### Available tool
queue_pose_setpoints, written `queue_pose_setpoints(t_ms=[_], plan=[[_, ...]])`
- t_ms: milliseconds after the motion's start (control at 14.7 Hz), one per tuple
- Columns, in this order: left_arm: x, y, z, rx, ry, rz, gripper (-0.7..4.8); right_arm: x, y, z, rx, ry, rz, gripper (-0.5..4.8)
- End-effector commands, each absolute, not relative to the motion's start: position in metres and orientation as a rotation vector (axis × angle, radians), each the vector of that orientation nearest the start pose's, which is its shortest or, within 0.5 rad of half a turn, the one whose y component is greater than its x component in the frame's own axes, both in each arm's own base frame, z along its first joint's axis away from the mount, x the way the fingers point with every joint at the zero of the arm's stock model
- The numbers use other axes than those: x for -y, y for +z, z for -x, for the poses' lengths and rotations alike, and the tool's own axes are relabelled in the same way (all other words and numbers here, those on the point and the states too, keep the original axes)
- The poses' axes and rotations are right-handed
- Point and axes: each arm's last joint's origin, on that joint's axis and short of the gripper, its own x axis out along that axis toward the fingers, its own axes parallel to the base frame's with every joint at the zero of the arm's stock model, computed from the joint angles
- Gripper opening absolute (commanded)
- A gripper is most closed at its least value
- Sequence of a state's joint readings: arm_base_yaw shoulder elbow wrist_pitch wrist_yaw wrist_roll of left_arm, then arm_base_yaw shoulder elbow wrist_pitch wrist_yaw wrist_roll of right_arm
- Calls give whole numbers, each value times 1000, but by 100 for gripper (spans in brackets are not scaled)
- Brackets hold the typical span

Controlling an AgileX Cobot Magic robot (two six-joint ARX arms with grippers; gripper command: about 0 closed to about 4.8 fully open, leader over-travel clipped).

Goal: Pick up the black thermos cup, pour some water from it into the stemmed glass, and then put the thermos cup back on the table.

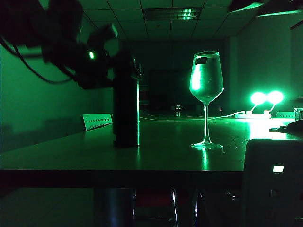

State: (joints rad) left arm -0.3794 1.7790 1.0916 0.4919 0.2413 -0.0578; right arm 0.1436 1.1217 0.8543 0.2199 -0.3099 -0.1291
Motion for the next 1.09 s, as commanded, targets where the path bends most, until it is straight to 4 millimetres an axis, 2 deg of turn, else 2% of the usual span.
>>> queue_pose_setpoints(t_ms=[68,271,407,543,814,950,1017,1085], plan=[[152,226,-358,-366,-665,31,479,-44,344,-236,34,460,128,479],[150,212,-353,-418,-665,16,479,-43,350,-228,52,459,112,479],[144,195,-338,-479,-664,23,479,-43,349,-226,31,461,111,479],[138,200,-325,-459,-665,24,479,-42,348,-225,21,461,110,479],[126,257,-294,-364,-679,28,479,-42,348,-224,21,462,110,479],[115,294,-265,-316,-681,25,479,-41,353,-216,29,462,111,479],[102,323,-235,-244,-662,23,479,-40,355,-207,13,464,109,479],[93,339,-215,-209,-639,26,479,-38,356,-197,-11,465,108,479]])
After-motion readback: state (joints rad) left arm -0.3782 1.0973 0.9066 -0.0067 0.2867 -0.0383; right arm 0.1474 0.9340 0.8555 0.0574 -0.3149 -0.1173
